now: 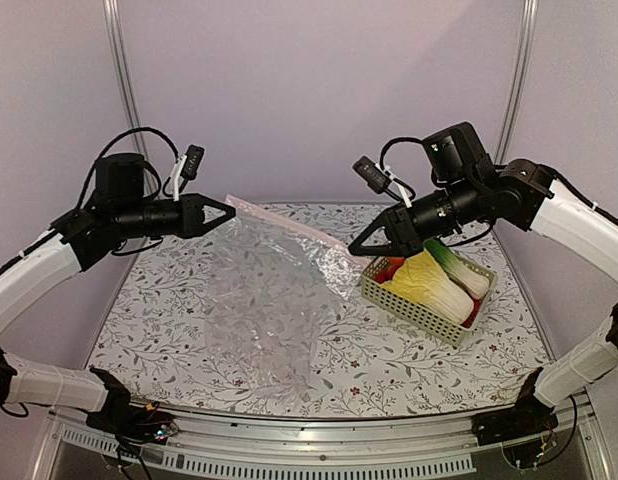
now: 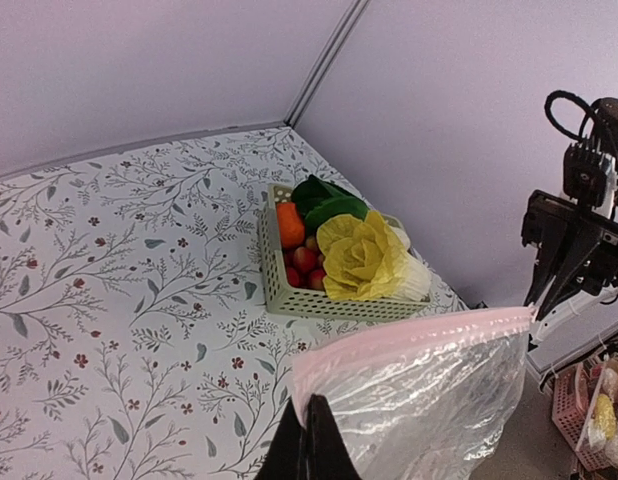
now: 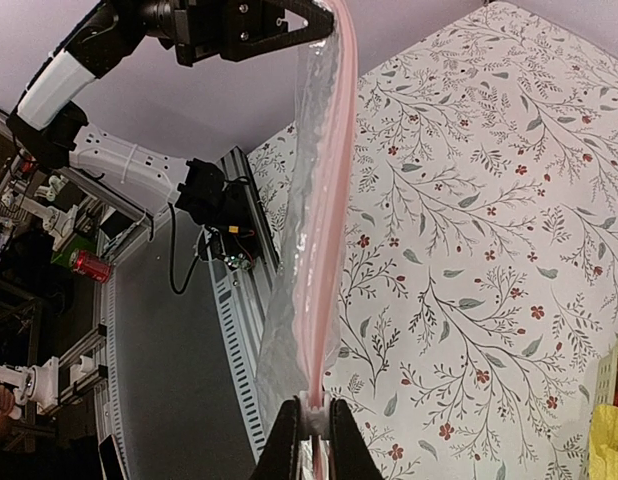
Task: Place the food in the zip-top bag and seal the zipper
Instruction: Unzip the zipper from the zipper food storage bag.
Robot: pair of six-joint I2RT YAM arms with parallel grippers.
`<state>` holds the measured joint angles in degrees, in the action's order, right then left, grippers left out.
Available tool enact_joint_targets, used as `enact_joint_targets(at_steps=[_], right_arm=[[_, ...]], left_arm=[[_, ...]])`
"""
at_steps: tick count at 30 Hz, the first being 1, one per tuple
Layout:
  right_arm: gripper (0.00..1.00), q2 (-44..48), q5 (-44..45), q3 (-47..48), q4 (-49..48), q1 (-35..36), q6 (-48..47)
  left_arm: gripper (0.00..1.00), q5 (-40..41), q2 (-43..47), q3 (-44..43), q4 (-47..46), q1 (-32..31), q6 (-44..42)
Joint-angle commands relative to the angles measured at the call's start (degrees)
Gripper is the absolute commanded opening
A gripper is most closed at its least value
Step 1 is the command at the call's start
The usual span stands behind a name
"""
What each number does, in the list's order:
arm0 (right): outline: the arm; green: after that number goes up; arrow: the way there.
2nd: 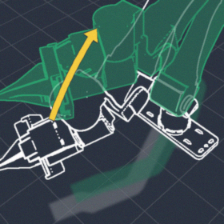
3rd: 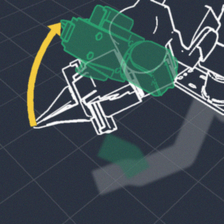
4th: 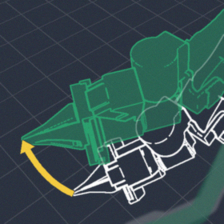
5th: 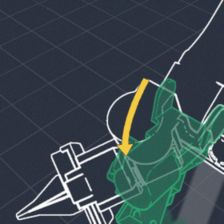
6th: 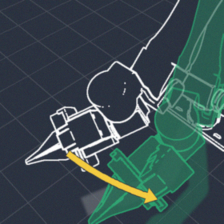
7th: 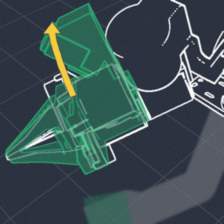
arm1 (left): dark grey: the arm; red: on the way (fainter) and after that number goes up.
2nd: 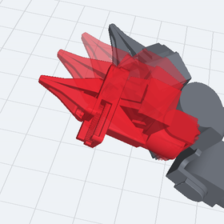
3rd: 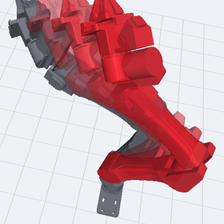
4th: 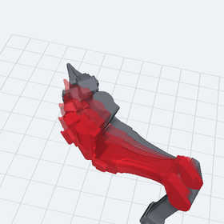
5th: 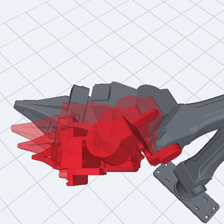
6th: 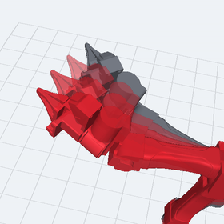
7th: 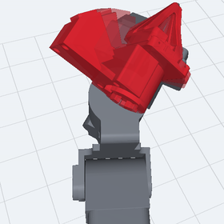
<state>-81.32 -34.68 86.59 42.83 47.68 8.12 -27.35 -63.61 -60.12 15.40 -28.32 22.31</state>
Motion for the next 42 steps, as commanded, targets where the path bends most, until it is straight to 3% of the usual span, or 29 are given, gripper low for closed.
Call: enact_joint_targets(at_steps=[1, 27, 29, 34, 36, 39, 42], right_arm=[[0.00, 0.4, 0.3, -0.5, 3.2, 0.3, -0.1], [0.00, 0.3, 0.8, -0.9, 3.8, 0.3, 0.0], [0.07, 0.2, 0.8, -0.9, 3.7, 0.3, 0.0], [0.54, 0.3, 0.8, -1.9, 1.2, 0.4, 1.1], [0.66, 0.7, 1.6, -2.8, -0.4, 0.3, 1.8], [0.77, 0.8, 4.4, -3.8, -1.8, 0.3, 2.8], [0.80, 0.9, 6.7, -4.8, -3.7, 0.3, 3.6]], left_arm=[[0.00, 1.7, 1.2, -0.1, 2.8, 3.0, -1.6], [0.00, -1.7, 1.6, -0.3, 4.3, 6.6, -3.7], [0.00, -4.2, 1.4, -0.4, 4.1, 6.4, -4.6], [0.00, -11.6, 1.2, -0.4, 2.1, 3.8, -6.5], [0.00, -15.0, 0.8, -0.2, 0.6, 2.5, -6.5], [0.00, -18.3, 0.0, -0.5, -0.2, 0.3, -7.2], [0.00, -20.2, -1.2, -1.4, -0.3, -2.4, -8.2]])
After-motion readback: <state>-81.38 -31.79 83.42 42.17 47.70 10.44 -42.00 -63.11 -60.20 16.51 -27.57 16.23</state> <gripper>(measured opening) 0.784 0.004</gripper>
